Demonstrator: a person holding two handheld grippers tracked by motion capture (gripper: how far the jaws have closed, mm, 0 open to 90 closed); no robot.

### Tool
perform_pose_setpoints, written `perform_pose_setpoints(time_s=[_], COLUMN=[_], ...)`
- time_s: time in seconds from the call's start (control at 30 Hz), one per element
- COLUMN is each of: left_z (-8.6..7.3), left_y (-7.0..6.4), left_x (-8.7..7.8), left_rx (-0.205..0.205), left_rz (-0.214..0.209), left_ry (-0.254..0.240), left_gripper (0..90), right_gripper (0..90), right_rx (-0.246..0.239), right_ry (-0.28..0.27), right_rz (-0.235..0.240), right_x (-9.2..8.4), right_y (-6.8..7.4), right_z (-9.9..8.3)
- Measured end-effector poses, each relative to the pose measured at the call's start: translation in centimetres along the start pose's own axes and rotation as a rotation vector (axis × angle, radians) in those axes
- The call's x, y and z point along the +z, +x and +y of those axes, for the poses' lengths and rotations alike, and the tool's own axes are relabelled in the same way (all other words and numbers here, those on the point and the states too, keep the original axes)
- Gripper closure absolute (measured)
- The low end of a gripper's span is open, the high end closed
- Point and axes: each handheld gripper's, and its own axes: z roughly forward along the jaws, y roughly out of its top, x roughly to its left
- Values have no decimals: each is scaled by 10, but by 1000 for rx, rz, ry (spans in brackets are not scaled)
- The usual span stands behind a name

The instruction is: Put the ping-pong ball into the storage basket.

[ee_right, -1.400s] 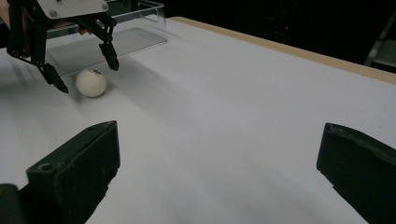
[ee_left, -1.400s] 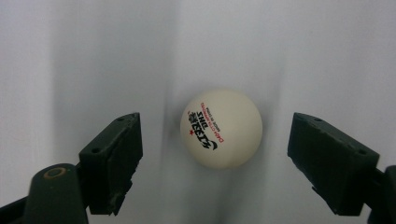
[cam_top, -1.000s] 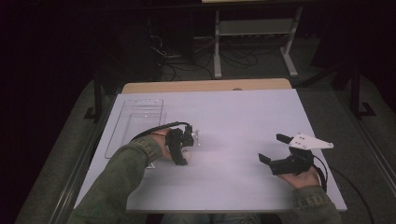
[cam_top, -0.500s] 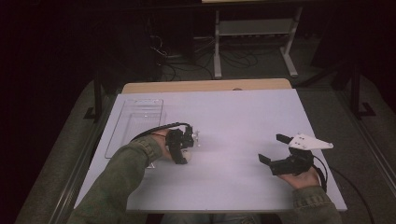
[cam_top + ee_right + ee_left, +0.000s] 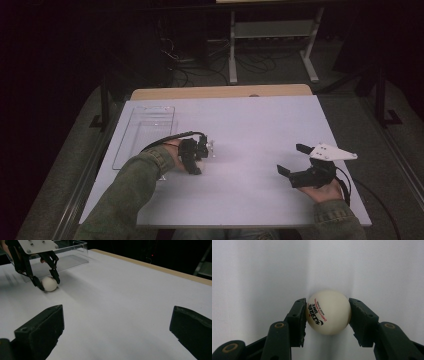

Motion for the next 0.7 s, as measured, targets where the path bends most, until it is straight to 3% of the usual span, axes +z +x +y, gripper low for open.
perform_pose_setpoints(time_s=[0.53,0.7], left_z=[-1,2], left_y=[0,-3], left_x=[-9,-13], left_rx=[-11,8], left_rz=[-10,-9], left_ry=[-14,-7], left_gripper=[505,505], right_gripper=[0,0], right_rx=[-8,-14], right_ry=[15,23], right_rz=[-4,-3], right_x=[1,2], right_y=[1,1], right_z=[0,0])
